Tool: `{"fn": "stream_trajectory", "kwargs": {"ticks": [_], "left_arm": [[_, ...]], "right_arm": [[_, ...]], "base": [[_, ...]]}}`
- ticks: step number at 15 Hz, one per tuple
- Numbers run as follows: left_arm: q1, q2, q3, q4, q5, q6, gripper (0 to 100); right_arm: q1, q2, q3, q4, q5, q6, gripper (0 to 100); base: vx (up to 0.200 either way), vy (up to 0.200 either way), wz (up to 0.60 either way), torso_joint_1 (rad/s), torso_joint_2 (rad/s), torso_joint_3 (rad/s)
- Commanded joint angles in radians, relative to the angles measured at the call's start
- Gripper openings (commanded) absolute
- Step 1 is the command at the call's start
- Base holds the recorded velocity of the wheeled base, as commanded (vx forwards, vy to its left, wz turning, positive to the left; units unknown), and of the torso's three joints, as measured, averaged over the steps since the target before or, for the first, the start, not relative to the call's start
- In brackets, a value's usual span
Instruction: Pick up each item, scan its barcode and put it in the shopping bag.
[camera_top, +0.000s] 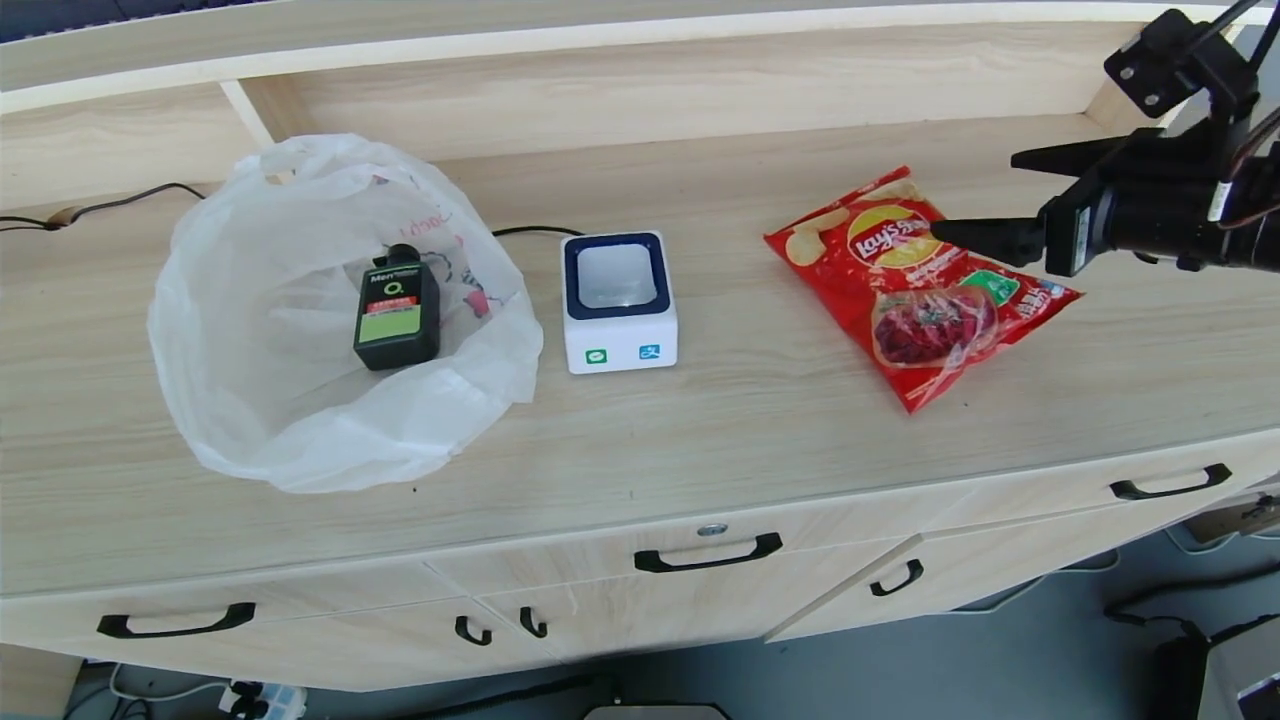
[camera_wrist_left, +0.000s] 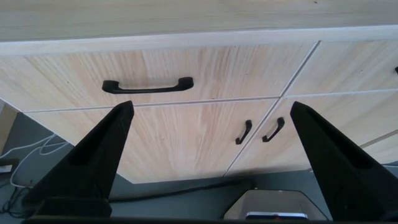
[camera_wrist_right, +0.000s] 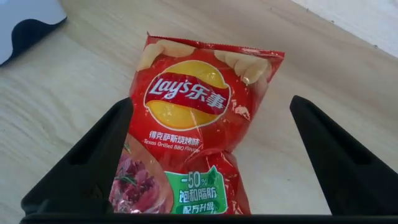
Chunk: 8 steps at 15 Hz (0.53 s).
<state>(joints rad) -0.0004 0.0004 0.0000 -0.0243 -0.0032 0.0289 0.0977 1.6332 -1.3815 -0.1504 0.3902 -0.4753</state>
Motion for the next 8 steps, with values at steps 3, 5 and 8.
{"fn": "stream_trajectory", "kwargs": {"ticks": [3,5,8], "left_arm": [[0.0,0.0,0.0,0.0,0.0,-0.001,100],[0.0,0.0,0.0,0.0,0.0,-0.001,100],[0.0,0.0,0.0,0.0,0.0,-0.001,100]], "right_arm": [[0.045,0.102,-0.034,0.006,-0.06,0.003,100],[0.085,0.105,-0.048,0.009,-0.191,0.03,100],[0.122,0.108,-0.042,0.009,-0.238,0.064,100]], "base": [[0.0,0.0,0.0,0.0,0.0,0.0],[0.0,0.0,0.0,0.0,0.0,0.0],[0.0,0.0,0.0,0.0,0.0,0.0]]}}
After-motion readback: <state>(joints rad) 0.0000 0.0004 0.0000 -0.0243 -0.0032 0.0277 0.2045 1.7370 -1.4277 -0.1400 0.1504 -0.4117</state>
